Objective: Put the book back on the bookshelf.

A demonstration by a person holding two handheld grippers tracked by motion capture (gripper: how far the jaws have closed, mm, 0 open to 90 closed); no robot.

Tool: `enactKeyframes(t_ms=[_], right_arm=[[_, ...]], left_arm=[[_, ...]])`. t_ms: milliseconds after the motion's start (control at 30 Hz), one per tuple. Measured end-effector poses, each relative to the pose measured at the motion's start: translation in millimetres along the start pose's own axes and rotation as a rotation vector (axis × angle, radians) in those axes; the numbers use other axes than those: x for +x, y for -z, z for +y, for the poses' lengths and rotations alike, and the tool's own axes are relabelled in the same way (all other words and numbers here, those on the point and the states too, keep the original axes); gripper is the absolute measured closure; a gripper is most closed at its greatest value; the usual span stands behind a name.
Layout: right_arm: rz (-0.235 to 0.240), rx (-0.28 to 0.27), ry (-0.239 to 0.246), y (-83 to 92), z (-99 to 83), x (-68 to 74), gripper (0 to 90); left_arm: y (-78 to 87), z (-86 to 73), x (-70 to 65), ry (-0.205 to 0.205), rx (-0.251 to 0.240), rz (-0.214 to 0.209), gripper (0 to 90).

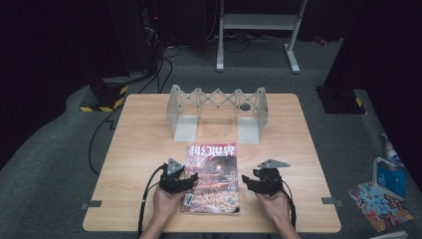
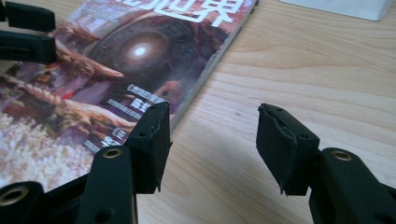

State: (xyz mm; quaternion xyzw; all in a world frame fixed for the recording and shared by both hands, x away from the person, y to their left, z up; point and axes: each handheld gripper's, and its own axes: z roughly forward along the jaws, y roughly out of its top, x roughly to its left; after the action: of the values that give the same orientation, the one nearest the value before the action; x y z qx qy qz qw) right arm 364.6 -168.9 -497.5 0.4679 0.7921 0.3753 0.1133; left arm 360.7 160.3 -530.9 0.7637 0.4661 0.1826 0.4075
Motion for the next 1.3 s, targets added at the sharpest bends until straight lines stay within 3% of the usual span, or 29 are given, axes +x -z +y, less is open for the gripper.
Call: enactKeyframes(t_ms=[400,567,900,1300], right_arm=[[0.034,0.082,-0.022,-19.2,16.6,13.9,48.2],[0.041,0.131,-0.059,-28.3,27.3,14.4,52.2],[0.008,0.184,-0.068,-39.2,47.4,18.7,51.0],[-0.008,0.25,-0.106,-49.8,51.1,15.8,52.1]], left_arm=[[1.0,-1.1,-1.3,-0.024,-0.004,-0.008,36.7],[0.9,-1.2,-1.4,-0.024,-0.004,-0.008,36.6],[0.6,-1.4,-1.4,-0.019,-0.005,-0.01,36.3],[0.6,-1.4,-1.8,-0.013,-0.005,-0.011,36.3]])
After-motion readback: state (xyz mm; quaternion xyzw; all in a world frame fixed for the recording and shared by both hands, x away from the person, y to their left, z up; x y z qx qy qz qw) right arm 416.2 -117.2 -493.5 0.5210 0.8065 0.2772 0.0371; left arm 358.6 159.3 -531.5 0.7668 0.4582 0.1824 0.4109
